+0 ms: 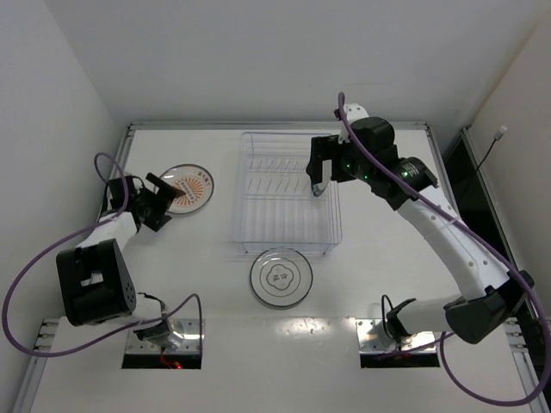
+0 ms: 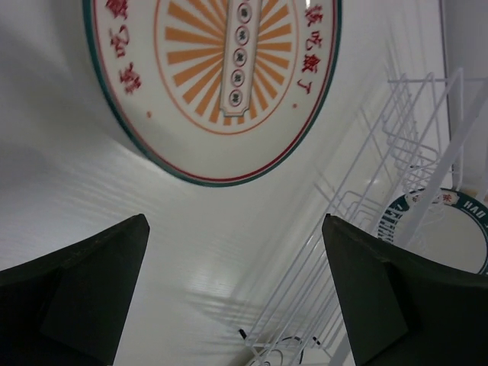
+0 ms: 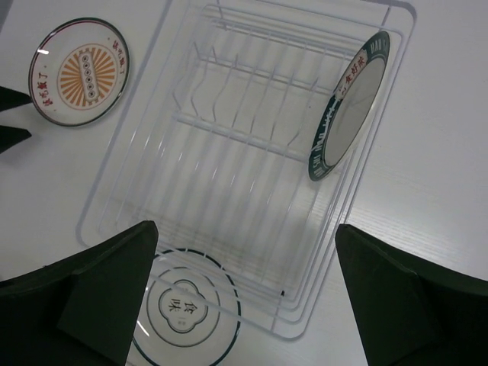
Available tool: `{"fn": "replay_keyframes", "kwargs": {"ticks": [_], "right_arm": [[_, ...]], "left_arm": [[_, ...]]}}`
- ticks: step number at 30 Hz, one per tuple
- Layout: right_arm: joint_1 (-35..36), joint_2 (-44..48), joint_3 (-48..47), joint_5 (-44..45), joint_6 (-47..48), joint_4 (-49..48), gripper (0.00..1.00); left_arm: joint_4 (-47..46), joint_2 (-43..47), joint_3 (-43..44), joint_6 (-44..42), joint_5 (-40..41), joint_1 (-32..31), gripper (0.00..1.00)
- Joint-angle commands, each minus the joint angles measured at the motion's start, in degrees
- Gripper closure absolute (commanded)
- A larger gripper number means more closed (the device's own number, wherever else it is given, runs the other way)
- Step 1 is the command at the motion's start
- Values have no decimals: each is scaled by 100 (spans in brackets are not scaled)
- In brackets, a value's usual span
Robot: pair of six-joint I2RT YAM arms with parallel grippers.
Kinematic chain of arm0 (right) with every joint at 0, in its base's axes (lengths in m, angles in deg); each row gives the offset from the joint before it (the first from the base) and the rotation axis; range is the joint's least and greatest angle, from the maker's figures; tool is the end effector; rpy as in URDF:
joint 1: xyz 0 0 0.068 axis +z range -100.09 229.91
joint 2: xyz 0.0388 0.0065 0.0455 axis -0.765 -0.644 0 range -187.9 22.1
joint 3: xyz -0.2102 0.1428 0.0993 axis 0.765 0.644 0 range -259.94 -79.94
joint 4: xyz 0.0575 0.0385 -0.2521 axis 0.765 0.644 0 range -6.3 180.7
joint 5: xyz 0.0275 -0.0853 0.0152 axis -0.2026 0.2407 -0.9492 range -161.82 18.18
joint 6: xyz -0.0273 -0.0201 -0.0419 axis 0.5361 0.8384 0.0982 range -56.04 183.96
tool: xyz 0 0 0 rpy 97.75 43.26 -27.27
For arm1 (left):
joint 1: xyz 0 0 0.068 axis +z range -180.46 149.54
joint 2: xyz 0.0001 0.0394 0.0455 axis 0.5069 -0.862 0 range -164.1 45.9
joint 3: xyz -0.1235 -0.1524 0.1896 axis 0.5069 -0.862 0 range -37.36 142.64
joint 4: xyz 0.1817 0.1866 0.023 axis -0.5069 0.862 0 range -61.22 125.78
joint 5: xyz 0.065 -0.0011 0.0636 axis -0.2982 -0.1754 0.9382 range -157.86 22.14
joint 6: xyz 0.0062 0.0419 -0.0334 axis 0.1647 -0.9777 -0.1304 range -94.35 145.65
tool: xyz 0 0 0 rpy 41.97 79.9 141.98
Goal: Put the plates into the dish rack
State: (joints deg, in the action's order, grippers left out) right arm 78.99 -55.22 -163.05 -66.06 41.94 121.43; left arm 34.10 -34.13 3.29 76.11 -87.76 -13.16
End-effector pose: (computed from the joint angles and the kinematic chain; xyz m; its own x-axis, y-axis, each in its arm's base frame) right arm 0.2575 0.1390 0.3977 -0.5820 0.1031 -0.8066 -0.2060 0.9409 0.2689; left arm 0.2693 0.0712 0.1888 -0.3901 -0.8809 -0.2679 -0.5489 0.4561 -0.7005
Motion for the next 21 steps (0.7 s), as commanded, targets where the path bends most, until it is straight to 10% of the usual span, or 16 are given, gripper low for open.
{"fn": "replay_keyframes", "kwargs": {"ticks": [1,7,8,11,21], "right_arm": [[-8,208,-21,-49,172,-83,0],[-8,340,251,-101,172,-144,0],[-8,392,252,-171,172,-144,0],[-8,454,391,-233,172,-249,0],[-8,1262,1270,-339,163,-987,2]], "left_arm": [[-156,-327,611,-9,-269,80,5],[-58,-215,586,-124,56,256,25],[-249,-215,516,-124,-222,256,0],[-523,-705,462,-238,-987,423,23],[-805,-882,233,-300,-375,476,23]]}}
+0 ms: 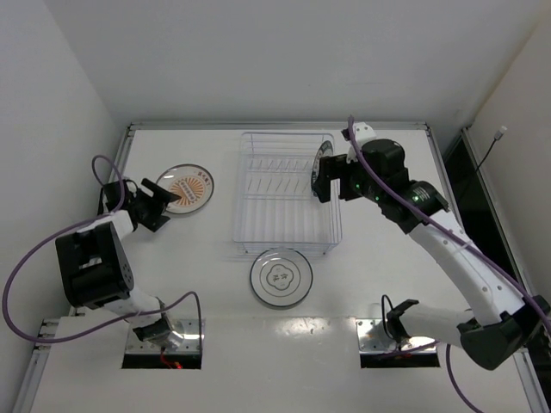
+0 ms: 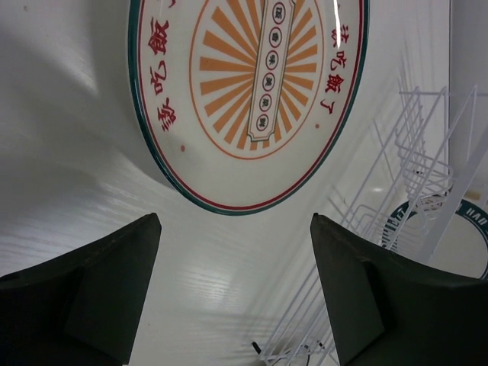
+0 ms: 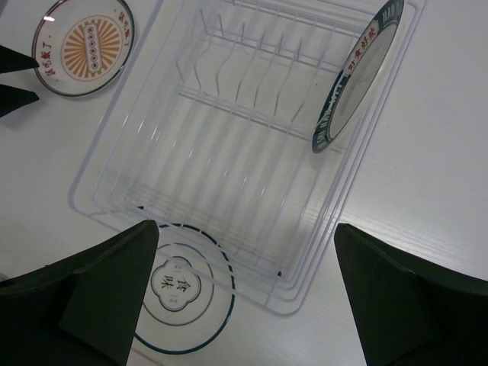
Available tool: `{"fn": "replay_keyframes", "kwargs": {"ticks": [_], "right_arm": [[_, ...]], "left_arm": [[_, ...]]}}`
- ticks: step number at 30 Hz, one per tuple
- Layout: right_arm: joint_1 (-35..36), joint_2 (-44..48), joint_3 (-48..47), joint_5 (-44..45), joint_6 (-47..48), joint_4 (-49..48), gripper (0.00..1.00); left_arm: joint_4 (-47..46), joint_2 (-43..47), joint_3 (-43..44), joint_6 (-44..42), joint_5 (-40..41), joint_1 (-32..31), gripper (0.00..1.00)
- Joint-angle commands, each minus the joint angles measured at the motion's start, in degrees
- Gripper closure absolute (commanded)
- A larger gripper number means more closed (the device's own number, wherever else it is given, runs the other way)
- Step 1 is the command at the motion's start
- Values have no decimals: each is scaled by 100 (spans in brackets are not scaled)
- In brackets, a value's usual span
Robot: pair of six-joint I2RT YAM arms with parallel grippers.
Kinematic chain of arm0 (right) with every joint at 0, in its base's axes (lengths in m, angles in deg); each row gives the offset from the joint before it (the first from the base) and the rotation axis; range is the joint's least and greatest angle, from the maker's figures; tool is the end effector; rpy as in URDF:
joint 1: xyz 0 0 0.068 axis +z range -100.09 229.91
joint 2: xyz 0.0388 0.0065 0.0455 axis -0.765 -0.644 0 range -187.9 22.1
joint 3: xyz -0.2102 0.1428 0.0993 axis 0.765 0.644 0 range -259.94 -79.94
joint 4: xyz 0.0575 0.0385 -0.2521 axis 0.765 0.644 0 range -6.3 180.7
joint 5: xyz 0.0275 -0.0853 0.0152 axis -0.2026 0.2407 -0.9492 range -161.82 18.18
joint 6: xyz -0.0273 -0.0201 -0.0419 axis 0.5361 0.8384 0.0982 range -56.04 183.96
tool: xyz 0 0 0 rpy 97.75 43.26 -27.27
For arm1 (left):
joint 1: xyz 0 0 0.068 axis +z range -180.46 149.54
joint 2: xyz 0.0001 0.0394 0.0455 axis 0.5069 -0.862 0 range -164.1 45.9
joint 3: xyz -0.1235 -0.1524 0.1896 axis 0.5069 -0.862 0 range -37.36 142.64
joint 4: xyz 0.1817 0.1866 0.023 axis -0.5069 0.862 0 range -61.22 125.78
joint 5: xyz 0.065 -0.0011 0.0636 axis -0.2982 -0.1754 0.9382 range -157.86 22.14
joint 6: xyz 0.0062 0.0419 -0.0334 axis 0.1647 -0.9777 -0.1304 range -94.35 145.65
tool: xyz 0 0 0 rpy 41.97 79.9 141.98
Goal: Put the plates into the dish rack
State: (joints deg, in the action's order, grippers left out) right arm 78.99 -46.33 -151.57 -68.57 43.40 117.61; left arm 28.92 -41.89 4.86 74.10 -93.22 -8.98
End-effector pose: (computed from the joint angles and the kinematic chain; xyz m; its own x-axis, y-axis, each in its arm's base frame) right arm 0.2268 0.1237 0.3767 -0.5733 0.0823 -0.8152 -0.2577 0.9263 0.2748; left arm 0.2833 0.0951 0.1683 -0.4026 -0.8851 -0.2337 -0.5334 0.4343 -0.7259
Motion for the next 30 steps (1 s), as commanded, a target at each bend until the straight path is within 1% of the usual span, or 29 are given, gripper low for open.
{"fn": "replay_keyframes", "kwargs": {"ticks": [1,4,8,9,10,11,12,13,14,15,16,17,19,21,22,23,25,26,28,29,30], "right_arm": [[-8,374,124,-87,-36,-605,2],[-60,313,19,-87,-36,-325,2],[-60,58,-201,-87,25,71,3],[-60,57,-202,-87,25,72,5],[-60,109,-202,-87,25,72,6],[-60,110,-141,-87,25,72,6],[-60,180,-88,-87,25,72,6],[-60,180,-87,-87,25,20,7],[-60,232,-35,-87,25,19,7],[-60,233,-35,-87,25,19,7],[-60,233,-35,-87,25,19,7],[-60,233,-35,-87,25,80,8],[-60,233,-35,-87,25,81,9],[-60,233,-35,-87,25,133,12],[-60,233,-35,-87,25,133,15],[-60,233,18,-87,25,133,21],[-60,233,18,-87,25,133,28],[-60,181,18,-157,25,133,38],[-60,119,18,-298,25,133,50],[-60,119,18,-368,25,133,61],[-60,-12,18,-499,25,72,67]], "left_arm": [[-287,-177,76,-98,172,59,23],[-409,-440,129,-98,391,59,23],[-480,-783,261,-46,550,59,31],[-480,-845,330,-46,628,59,36],[-480,-915,383,-46,681,59,45],[-480,-915,384,15,760,59,48],[-480,-976,436,16,761,59,56],[-410,-977,489,16,839,59,69],[-349,-1081,568,16,945,59,72],[-226,-1213,725,16,998,6,82],[-129,-1275,814,16,1068,-55,82],[-41,-1337,1006,16,1243,-56,88],[143,-1538,1183,-36,1297,-178,91],[266,-1592,1350,-89,1350,-179,99],[345,-1644,1455,-90,1350,-179,100],[346,-1584,1456,-159,1298,-179,100],[408,-1426,1518,-160,1245,-179,100],[556,-1321,1596,-212,1192,-179,100],[697,-926,1684,-213,1121,-179,100],[802,-776,1737,-265,1026,-179,100],[855,-470,1737,-265,912,-126,100]]}}
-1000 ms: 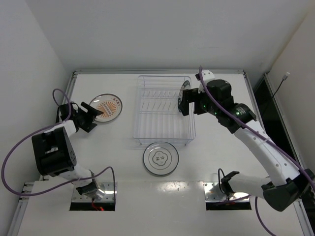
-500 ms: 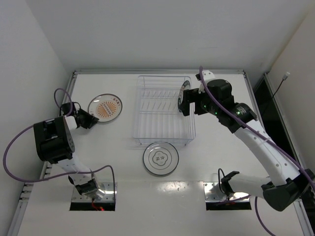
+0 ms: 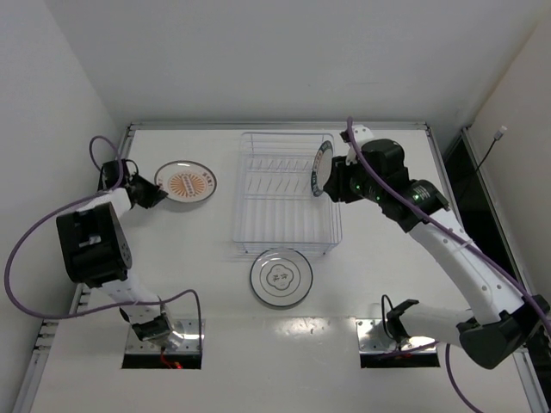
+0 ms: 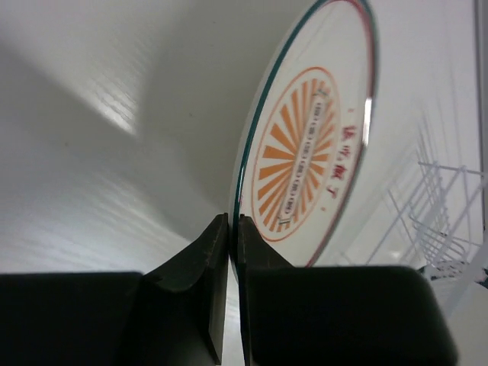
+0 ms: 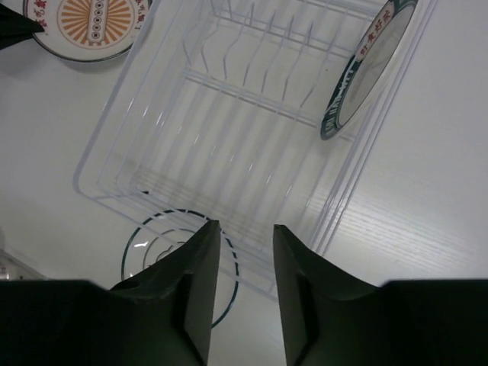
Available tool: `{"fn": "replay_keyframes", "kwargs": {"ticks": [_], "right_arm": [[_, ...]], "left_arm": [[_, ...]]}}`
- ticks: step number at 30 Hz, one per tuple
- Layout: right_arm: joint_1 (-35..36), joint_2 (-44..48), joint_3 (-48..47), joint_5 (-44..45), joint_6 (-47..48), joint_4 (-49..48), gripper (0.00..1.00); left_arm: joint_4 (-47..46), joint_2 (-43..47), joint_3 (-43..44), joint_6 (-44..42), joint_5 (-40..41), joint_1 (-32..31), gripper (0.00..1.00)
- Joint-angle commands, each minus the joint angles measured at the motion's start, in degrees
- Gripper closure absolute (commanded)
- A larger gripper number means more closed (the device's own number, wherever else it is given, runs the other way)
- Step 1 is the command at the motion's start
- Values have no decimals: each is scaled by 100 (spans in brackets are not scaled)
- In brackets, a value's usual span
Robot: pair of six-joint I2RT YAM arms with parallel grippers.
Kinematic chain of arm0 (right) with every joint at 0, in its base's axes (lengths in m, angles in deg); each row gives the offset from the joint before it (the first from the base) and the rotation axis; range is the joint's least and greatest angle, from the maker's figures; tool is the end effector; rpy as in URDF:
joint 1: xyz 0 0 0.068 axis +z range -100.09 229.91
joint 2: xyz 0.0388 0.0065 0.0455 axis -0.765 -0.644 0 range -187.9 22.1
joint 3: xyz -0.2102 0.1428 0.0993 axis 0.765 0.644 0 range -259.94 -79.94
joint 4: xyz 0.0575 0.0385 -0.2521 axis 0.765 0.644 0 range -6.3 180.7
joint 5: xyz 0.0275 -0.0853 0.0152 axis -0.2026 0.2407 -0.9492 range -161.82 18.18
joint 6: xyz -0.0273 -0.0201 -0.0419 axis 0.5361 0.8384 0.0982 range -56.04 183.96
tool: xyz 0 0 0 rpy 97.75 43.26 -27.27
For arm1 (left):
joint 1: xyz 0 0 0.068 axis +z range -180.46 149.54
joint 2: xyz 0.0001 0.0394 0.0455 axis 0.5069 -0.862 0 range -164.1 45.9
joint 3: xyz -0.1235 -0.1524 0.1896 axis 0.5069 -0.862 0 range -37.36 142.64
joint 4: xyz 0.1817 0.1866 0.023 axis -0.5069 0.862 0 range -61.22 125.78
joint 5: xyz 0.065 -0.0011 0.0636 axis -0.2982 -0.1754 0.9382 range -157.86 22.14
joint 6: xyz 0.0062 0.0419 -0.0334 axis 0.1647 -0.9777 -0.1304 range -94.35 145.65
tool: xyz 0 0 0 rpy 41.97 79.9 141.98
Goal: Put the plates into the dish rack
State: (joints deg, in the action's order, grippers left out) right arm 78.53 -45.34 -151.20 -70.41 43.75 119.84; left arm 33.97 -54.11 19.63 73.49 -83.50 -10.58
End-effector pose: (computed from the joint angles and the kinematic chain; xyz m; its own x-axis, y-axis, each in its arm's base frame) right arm 0.2215 0.1197 0.3750 -0.5995 0.0662 -0.7976 -0.2701 0.9213 0.2796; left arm 0.3401 0.1128 0.1694 -0.3532 -0.8867 -0.2983 -0.6261 0.4610 -0.6289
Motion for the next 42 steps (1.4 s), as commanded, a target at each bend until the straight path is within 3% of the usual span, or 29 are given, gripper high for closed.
{"fn": "replay_keyframes", "kwargs": {"ticks": [1,5,10,14,16,22,24,25,26,28,31,34,35,37,38,41,42], "right_arm": [[-15,-111,-80,-369,-10,-151,71],[-15,-243,-81,-781,43,-440,84],[-119,-304,-28,-1317,-35,-880,80],[-260,-463,-28,-2231,-395,-1354,68],[-330,-673,95,-2948,-789,-1922,56],[-630,-1271,674,-4569,-2038,-3725,48],[-770,-1473,886,-4894,-2513,-4482,37],[-770,-1535,947,-4974,-2662,-4702,22],[-770,-1588,1000,-5027,-2864,-5008,16],[-823,-1658,1053,-5028,-2918,-5064,14],[-876,-1763,1158,-5028,-2919,-5117,21],[-928,-1886,1211,-5028,-2919,-5222,39],[-929,-1887,1211,-5028,-2919,-5222,54],[-981,-1948,1211,-5028,-2919,-5222,67],[-981,-2001,1211,-5028,-2919,-5222,79],[-981,-2001,1211,-5028,-2867,-5083,100],[-1042,-2001,1159,-4975,-2753,-4890,100]], "left_arm": [[351,902,260,-204,-140,34,100],[737,1500,462,-266,-553,34,100],[799,2344,392,-266,-1230,34,100],[774,2924,200,-196,-1897,34,100],[458,3188,6,6,-2501,34,100],[-159,3637,-706,270,-3409,-414,100],[-342,3786,-899,340,-3480,-694,100],[-413,3856,-979,402,-3481,-818,100],[-466,3935,-1049,402,-3481,-932,100],[-545,4120,-1207,551,-3428,-1240,100],[-887,4209,-1401,814,-3358,-1592,100],[-950,4209,-1401,877,-3305,-1907,100],[-1011,4209,-1401,946,-3253,-1978,100],[-1063,4209,-1401,1008,-3192,-2189,100],[-1064,4209,-1340,1009,-3139,-2251,100],[-1064,4138,-1278,1009,-3025,-2479,100],[-1064,4077,-1226,1009,-3024,-2550,100]]}}
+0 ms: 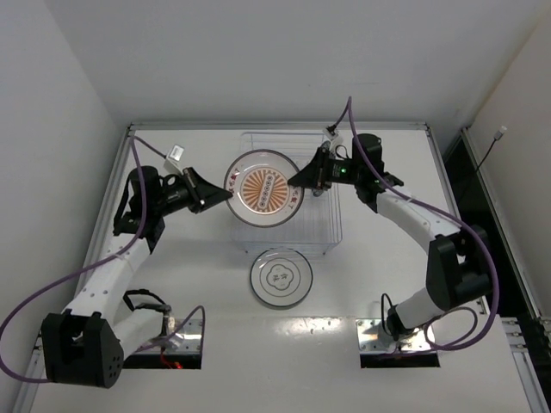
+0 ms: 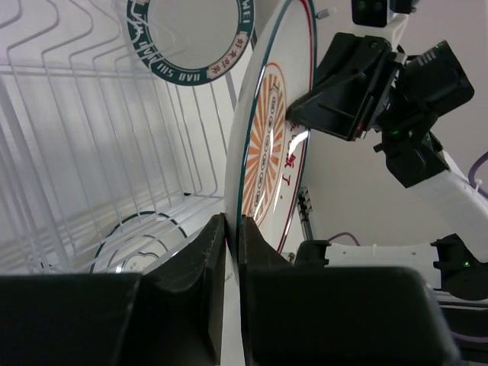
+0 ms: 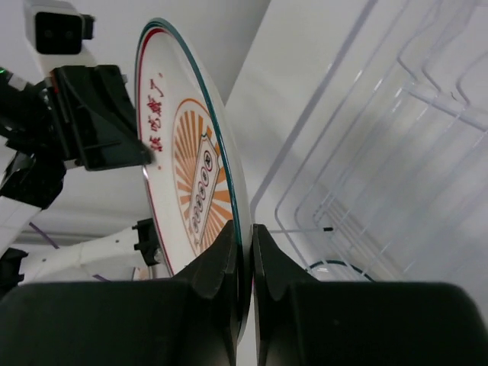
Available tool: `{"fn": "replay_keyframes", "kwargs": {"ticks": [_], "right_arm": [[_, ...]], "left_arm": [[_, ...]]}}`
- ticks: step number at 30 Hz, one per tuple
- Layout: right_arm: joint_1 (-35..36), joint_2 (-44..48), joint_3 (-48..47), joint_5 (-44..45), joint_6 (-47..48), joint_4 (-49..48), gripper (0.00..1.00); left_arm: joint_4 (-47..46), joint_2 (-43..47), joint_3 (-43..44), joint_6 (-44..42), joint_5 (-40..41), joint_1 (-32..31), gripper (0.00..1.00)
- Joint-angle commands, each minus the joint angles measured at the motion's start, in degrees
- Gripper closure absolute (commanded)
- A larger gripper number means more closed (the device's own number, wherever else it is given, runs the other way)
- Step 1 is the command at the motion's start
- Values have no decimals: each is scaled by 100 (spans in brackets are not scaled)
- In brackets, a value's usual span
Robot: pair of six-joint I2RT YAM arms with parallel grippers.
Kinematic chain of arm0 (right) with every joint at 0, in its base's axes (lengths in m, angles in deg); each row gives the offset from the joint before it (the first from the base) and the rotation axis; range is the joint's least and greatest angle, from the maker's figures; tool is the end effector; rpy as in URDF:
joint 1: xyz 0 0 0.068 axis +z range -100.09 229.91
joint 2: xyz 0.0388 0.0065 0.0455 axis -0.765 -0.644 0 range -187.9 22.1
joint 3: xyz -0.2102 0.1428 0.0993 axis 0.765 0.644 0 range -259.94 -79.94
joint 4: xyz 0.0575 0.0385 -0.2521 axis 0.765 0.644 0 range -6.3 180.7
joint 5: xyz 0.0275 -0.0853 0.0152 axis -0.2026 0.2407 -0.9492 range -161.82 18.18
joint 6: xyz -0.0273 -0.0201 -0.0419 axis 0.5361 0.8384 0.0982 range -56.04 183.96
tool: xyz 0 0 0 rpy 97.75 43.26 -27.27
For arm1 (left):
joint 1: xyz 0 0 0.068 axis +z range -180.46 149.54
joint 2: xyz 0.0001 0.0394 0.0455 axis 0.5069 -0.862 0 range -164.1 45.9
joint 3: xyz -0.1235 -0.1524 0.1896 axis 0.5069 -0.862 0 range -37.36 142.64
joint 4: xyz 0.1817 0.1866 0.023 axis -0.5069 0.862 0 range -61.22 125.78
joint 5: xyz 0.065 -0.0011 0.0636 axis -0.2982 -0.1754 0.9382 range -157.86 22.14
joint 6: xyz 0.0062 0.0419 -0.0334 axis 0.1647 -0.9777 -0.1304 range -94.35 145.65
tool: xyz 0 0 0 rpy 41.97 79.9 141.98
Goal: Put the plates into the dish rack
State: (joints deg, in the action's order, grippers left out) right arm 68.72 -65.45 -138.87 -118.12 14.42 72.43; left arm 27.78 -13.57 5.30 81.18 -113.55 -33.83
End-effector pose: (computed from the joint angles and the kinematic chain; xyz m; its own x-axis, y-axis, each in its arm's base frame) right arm 0.3198 0.1360 0.2833 -0.8496 0.2659 -0.4554 -0.3537 0.3532 0.8661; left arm 0.2311 -0.0391 0.3005 -0.7545 -0.5324 -0.3839 0.1880 0.3850 -0.9035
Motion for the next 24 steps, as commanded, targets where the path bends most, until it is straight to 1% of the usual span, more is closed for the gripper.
{"fn": "replay_keyframes", "kwargs": {"ticks": [1,2,3,4,5,6,7,8,9,10,11,12,13,14,15,17,19,20,21,22,23,24], "right_arm": [[-61,10,-74,-204,234,-52,100],[-122,10,-74,-143,295,45,100],[-123,71,-152,-142,444,324,100],[-253,71,-240,49,541,501,100],[-307,158,-302,208,664,746,100],[-360,159,-546,410,830,1132,100],[-465,220,-679,777,1197,1814,100],[-466,221,-828,1007,1358,2160,100],[-544,221,-1169,1270,1507,2503,100],[-606,221,-1338,1691,1778,3029,100],[-606,221,-1705,1956,1885,3286,100],[-606,221,-1900,2220,1973,3541,100],[-606,160,-2085,2657,2157,3909,100],[-606,107,-2269,2888,2229,4078,100],[-606,-24,-2645,3395,2299,4271,100],[-493,-148,-3112,3881,2440,4684,100],[-492,-288,-3325,4461,2492,4844,100],[-405,-341,-3561,4716,2493,5027,100],[-317,-403,-3694,5179,2493,5133,100],[-264,-482,-3826,5402,2493,5230,100],[-194,-683,-4149,5656,2545,5501,100],[-54,-815,-4335,6120,2546,5652,100]], "left_arm": [[-445,-47,208,239,-19,-225,100],[-237,-109,278,74,51,-225,100],[-52,-179,357,-58,156,-277,98],[194,-345,453,-225,235,-278,95],[805,-434,698,-644,358,-278,92],[1159,-539,848,-857,664,-278,87],[1494,-653,1154,-1077,780,-278,85],[2019,-863,1288,-1453,886,-199,80],[2216,-935,1394,-1588,1069,-120,70],[2357,-988,1473,-1702,1132,-67,62],[2437,-988,1526,-1834,1133,-6,56],[2559,-988,1596,-1887,1228,91,46],[2621,-988,1597,-1888,1325,92,42],[2674,-988,1667,-1966,1326,161,40],[2788,-988,1754,-2036,1430,162,40],[2842,-988,1825,-2107,1555,214,40],[2982,-988,1825,-2169,1703,215,40],[2982,-988,1825,-2230,1704,215,40],[3043,-988,1825,-2230,1704,215,40],[3105,-988,1825,-2291,1704,276,40],[3105,-988,1825,-2292,1756,276,40],[3158,-988,1825,-2344,1757,328,40]]}}
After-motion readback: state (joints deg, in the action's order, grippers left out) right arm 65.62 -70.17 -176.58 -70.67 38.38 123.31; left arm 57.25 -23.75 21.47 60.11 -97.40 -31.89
